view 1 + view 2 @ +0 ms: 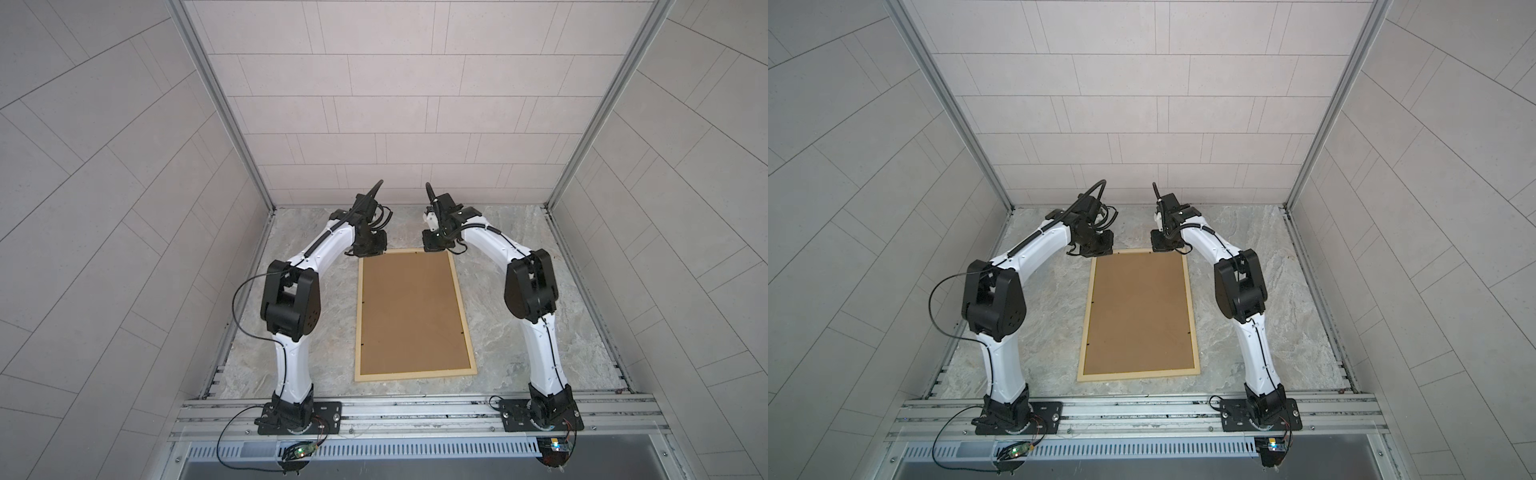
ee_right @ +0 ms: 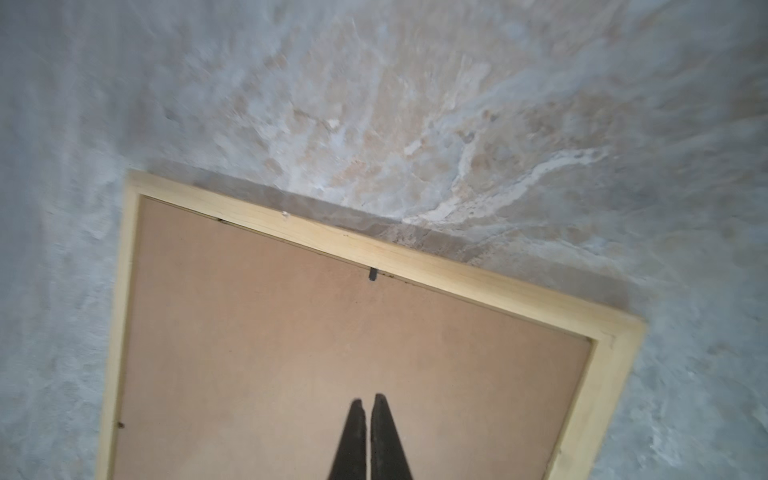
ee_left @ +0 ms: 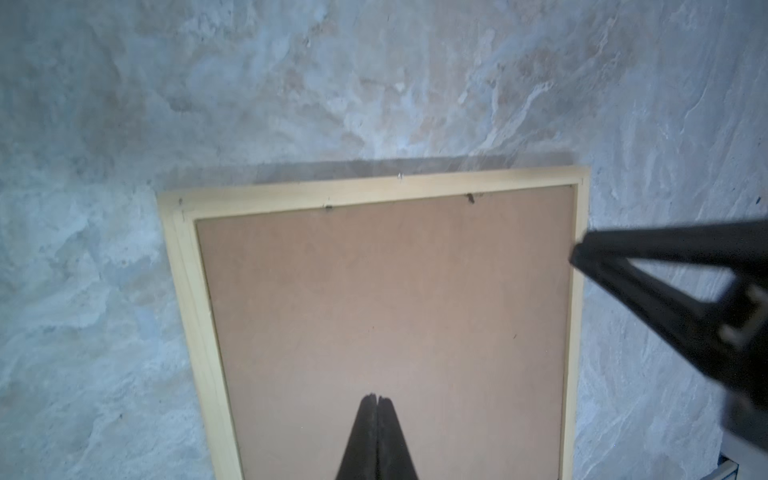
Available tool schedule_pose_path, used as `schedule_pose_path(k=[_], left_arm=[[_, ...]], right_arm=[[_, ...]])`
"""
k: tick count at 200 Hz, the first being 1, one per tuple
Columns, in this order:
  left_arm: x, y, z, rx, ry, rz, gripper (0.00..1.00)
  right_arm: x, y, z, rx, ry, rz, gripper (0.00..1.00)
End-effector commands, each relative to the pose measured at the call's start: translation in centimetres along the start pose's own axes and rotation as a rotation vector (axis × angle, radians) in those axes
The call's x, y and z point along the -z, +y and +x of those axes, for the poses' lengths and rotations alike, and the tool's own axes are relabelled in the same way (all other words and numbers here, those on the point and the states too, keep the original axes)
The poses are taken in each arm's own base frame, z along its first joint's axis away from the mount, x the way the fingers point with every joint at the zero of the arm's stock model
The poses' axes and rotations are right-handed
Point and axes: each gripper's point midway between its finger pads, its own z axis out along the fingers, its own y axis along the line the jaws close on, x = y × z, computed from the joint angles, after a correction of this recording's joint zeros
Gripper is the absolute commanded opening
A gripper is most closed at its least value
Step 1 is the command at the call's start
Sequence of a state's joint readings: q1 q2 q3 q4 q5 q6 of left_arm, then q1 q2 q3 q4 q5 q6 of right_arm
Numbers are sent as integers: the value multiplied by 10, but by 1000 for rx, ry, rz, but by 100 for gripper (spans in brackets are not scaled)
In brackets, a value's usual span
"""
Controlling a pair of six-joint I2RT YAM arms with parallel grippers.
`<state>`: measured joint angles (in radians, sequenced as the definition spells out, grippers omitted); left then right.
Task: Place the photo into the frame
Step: 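Lift both grippers off the frame and draw them back above it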
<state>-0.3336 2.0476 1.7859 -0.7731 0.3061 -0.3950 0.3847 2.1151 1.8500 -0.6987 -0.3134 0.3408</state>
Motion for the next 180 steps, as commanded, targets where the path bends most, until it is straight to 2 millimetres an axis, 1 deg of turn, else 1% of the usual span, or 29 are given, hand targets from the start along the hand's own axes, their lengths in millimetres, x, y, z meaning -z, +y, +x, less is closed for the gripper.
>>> schedule_pose_path(k=[1, 10, 27, 42, 57, 73, 99, 130, 180], left_arm=[[-21, 8, -13, 18, 4, -48, 1], [-28, 8, -21, 19, -7, -52, 1], [-46, 10, -29, 26, 1, -62, 0], [-59, 13, -32, 26, 23, -77, 0], [-67, 15, -35, 22, 30, -84, 0], [-73, 19, -37, 15, 31, -110, 0], [-79, 27, -39, 10, 35, -140, 0], [-88, 28, -35, 14, 57, -134, 0], [-96, 34, -34, 11, 69, -155, 0]], right_arm=[[30, 3, -2, -49, -121, -28, 0], [35, -1, 9, -75, -137, -29, 0], [41, -6, 31, -111, -153, -38, 0], [42, -10, 51, -132, -142, -40, 0], [44, -11, 66, -134, -130, -45, 0], [41, -12, 80, -132, -109, -45, 0], [29, -12, 100, -116, -54, -48, 0], [13, -6, 111, -107, -9, -70, 0], [5, 6, 111, -84, 7, -96, 0]])
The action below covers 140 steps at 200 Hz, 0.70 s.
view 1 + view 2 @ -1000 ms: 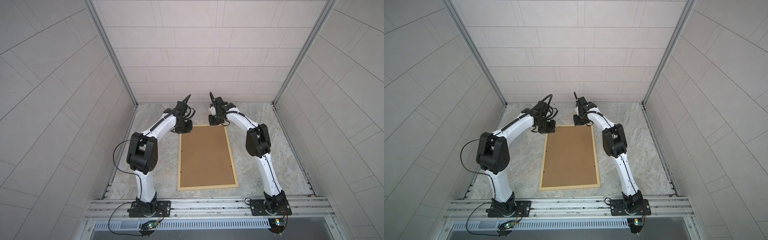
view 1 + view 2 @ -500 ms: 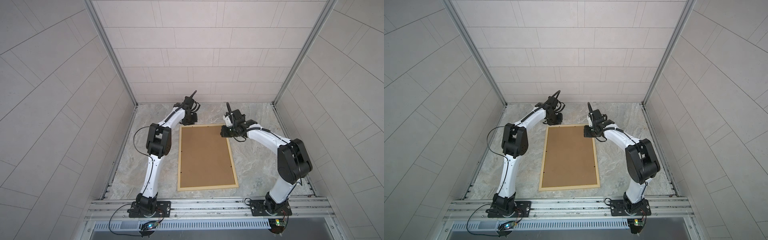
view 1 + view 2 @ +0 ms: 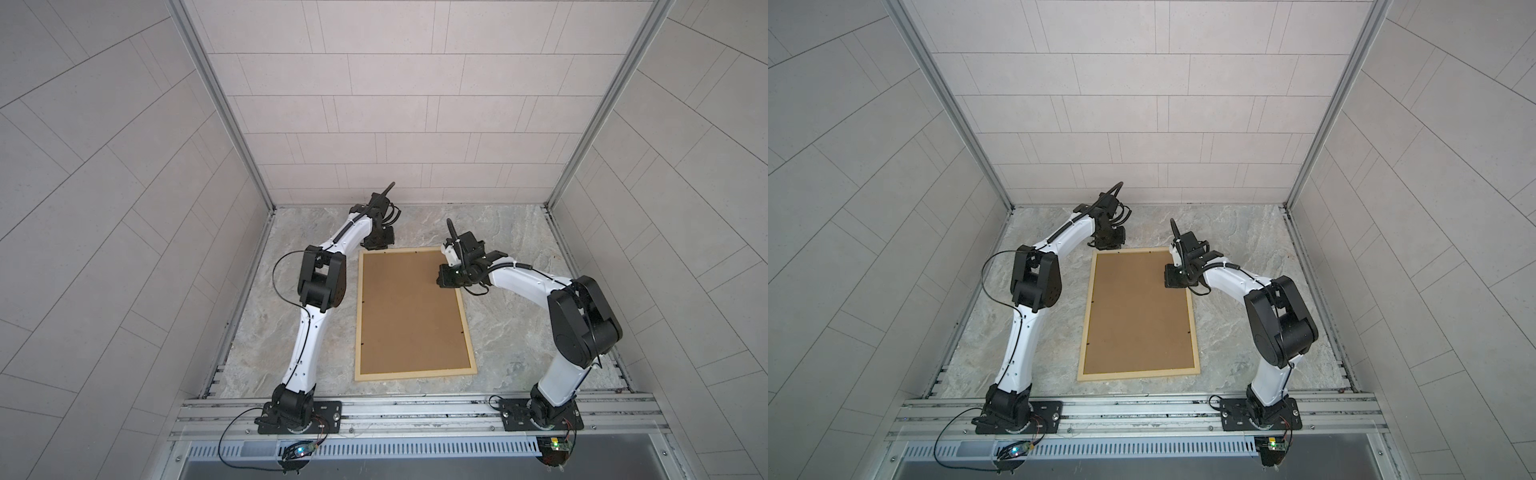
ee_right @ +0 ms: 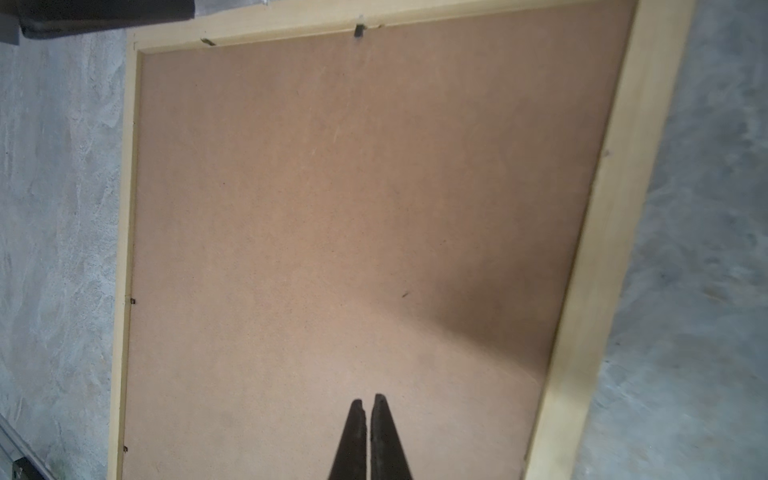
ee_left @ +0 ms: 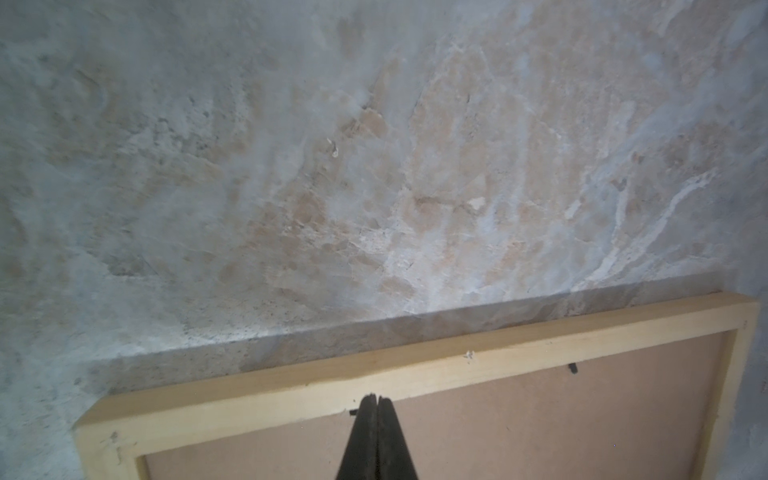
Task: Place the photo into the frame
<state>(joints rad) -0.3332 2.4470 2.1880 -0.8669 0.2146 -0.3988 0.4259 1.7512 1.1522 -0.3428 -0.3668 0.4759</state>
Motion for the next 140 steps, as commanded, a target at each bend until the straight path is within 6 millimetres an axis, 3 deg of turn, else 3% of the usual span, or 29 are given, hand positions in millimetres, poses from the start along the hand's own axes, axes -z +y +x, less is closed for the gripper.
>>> schedule_pose_path(k=[1, 75, 140], left_arm=[[-8, 9, 2, -10, 21, -36, 0], [-18, 13, 13, 2, 65, -40, 0], [-9, 15, 23, 5, 71, -49, 0]], right_arm=[[-3, 8, -5, 12, -4, -22, 0], [-9, 11, -4, 15, 7, -33, 0], [-20, 13, -2, 8, 21, -30, 0]])
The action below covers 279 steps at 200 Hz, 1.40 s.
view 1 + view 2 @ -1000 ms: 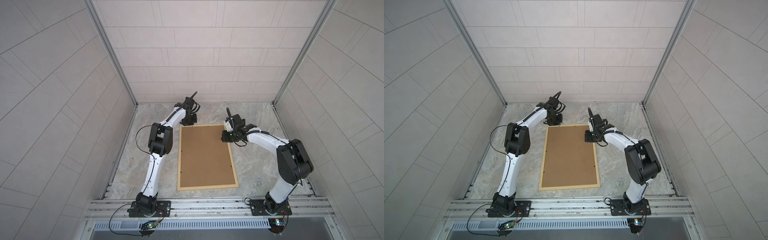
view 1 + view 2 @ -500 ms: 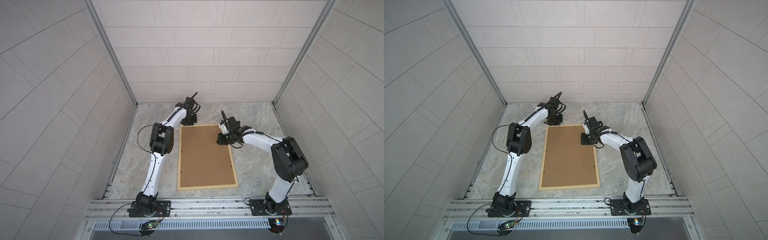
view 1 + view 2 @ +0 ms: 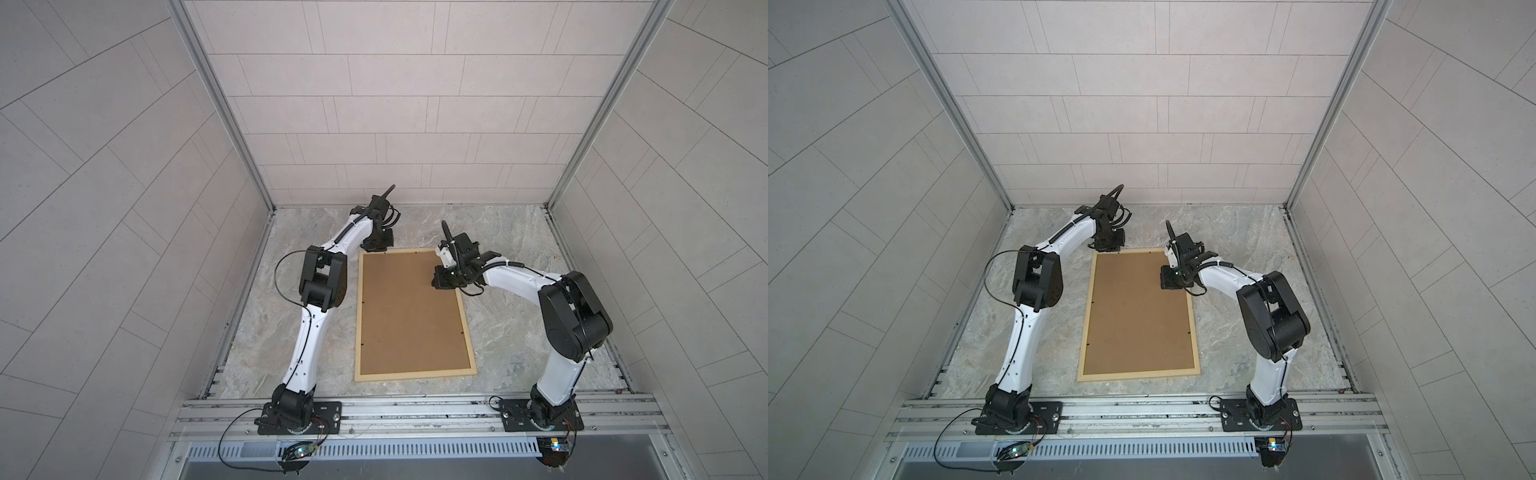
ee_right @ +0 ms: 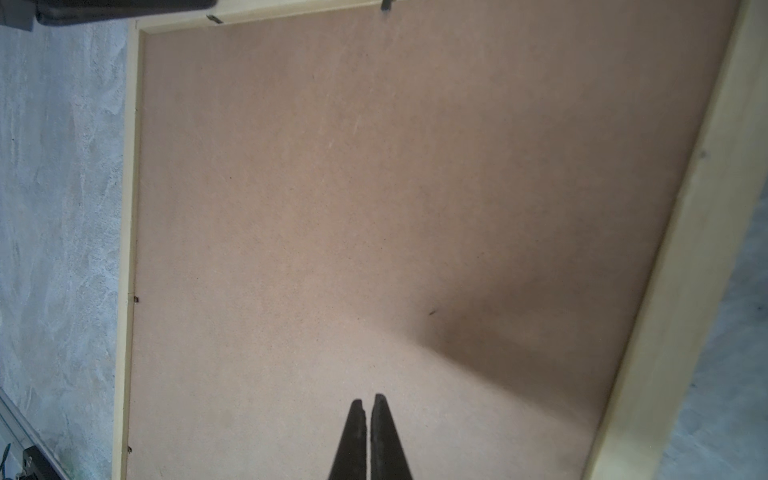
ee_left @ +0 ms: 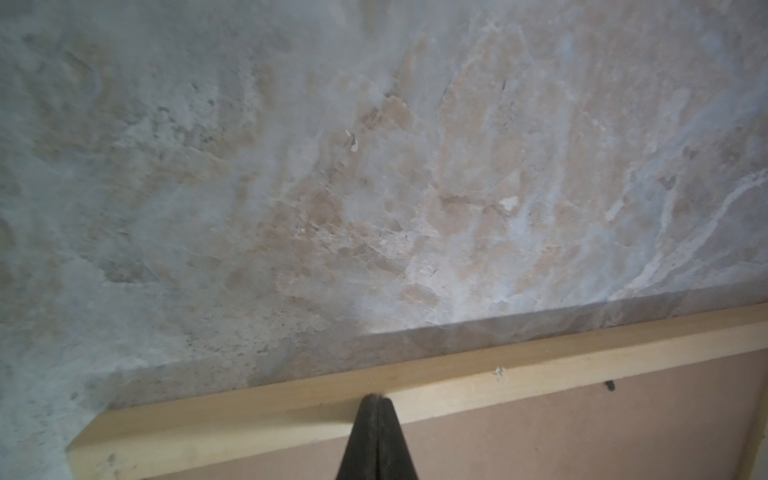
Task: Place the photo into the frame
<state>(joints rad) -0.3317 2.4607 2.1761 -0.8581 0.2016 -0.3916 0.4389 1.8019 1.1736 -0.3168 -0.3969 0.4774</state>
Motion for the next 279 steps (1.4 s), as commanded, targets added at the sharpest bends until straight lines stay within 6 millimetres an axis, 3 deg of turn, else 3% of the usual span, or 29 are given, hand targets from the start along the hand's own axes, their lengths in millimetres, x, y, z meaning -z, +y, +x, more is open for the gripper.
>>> schedule_pose_path(k=[1, 102, 137, 242, 279], left_arm=[[0, 9, 19, 9, 60, -31, 0], [-10, 13, 46, -12, 130, -46, 0], [-21, 17, 55, -41, 183, -77, 0], [-53, 36, 109, -118, 380, -209, 0], [-60, 41, 114, -117, 424, -215, 0]], right_arm=[[-7, 5, -3, 1, 0, 1, 0], [-38, -2, 15, -27, 58, 1, 0], [-39, -2, 16, -29, 60, -1, 0], [-39, 0, 13, -31, 57, -13, 0], [-36, 0, 11, -35, 54, -21, 0]])
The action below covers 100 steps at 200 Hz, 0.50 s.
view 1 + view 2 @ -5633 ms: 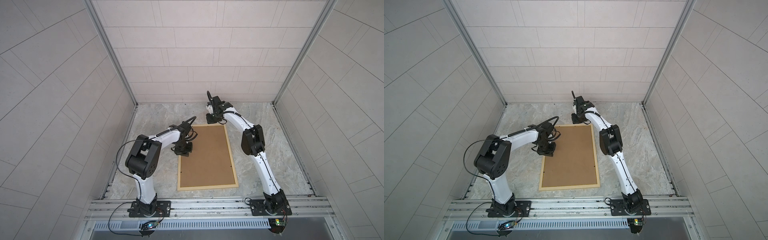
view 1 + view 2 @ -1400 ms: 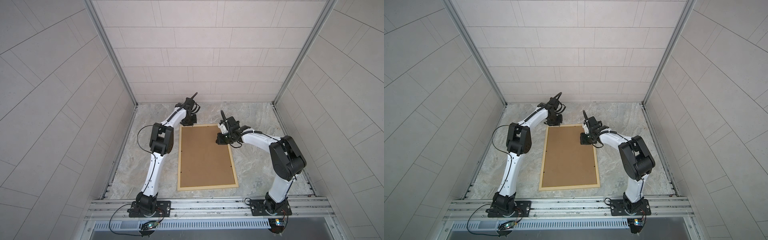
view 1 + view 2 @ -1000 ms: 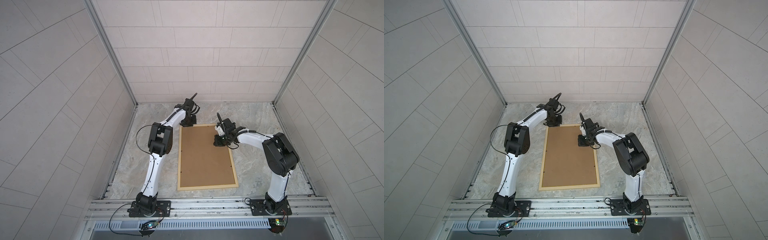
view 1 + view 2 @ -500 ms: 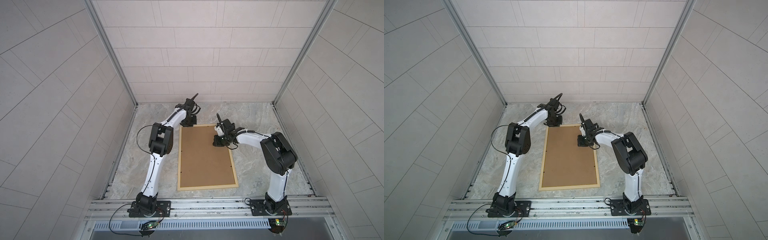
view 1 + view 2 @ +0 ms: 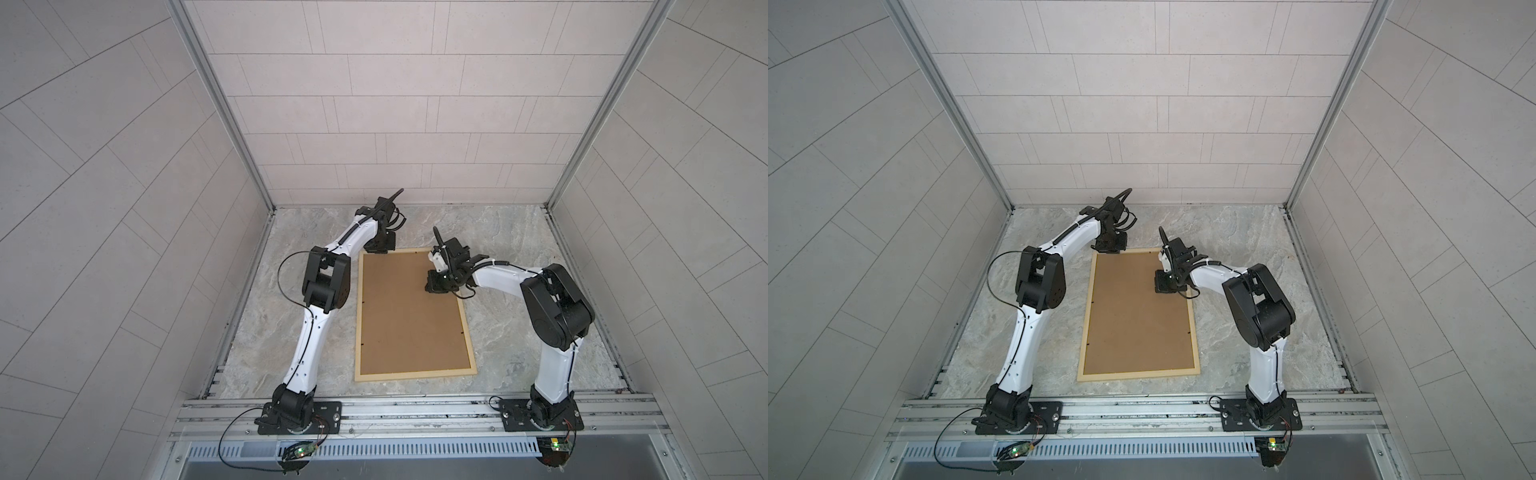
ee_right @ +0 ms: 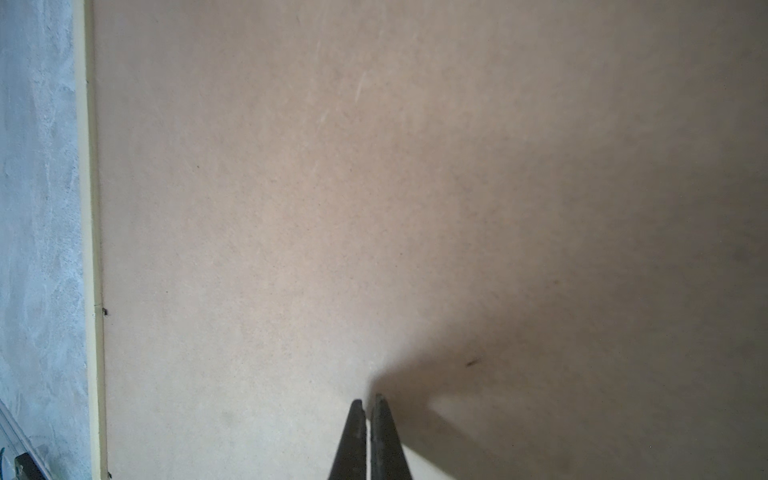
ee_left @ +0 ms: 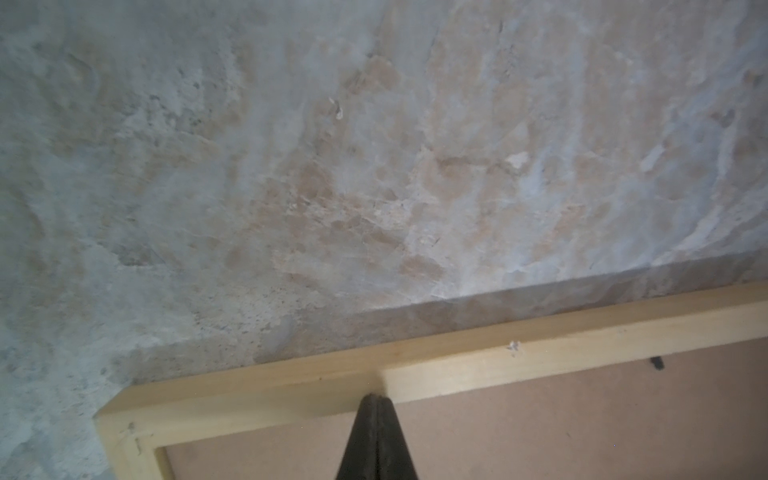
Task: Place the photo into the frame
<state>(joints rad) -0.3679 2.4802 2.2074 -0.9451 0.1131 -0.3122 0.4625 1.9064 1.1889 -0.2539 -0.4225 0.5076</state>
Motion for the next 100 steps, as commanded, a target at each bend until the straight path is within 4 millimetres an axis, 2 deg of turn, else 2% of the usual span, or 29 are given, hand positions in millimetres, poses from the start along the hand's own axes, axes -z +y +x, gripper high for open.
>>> schedule_pose_path(k=[1, 73, 100], left_arm=[[-65, 22, 98, -28, 384, -96, 0], [-63, 26, 116, -73, 470, -110, 0], [-63, 23, 122, -81, 502, -87, 0]], right_arm=[[-2, -2, 2, -18, 9, 0, 0], [20, 5, -13, -24, -44, -34, 0], [22, 2, -12, -32, -42, -37, 0]])
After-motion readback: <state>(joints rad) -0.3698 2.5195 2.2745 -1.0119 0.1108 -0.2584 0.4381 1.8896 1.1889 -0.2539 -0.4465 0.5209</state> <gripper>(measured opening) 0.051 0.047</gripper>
